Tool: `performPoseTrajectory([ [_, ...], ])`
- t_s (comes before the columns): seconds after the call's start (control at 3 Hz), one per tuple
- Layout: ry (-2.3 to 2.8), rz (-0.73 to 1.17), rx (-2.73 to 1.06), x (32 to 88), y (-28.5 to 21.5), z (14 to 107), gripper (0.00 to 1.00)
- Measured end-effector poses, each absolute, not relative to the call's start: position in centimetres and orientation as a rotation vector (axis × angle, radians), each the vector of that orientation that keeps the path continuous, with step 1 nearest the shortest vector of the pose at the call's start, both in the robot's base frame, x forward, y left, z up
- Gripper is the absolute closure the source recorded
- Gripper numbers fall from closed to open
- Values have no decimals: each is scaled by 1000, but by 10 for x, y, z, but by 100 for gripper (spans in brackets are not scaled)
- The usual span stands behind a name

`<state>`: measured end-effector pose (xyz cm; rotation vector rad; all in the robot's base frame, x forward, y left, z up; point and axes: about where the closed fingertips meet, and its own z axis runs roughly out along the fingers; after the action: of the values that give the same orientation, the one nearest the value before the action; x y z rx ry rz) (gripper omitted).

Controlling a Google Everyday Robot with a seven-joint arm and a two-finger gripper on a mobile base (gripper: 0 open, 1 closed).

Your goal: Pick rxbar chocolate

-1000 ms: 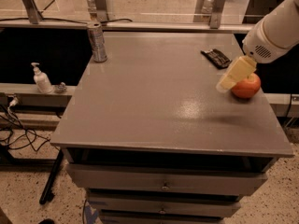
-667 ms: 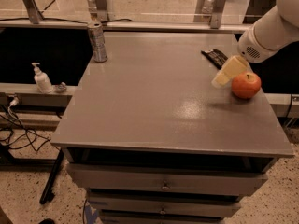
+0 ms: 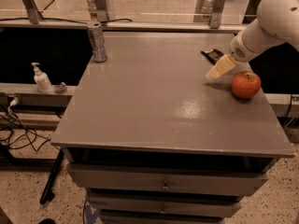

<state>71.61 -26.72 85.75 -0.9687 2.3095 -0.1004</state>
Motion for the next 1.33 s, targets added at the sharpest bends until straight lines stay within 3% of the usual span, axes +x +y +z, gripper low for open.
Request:
performPoseTrajectory([
  [0.33,2333,-61,-888,747,-278,842,0],
  [0.67,2353,16,-803,765,-285,835,17],
  [1.33,2382,160,-724,770,-290,844,64],
])
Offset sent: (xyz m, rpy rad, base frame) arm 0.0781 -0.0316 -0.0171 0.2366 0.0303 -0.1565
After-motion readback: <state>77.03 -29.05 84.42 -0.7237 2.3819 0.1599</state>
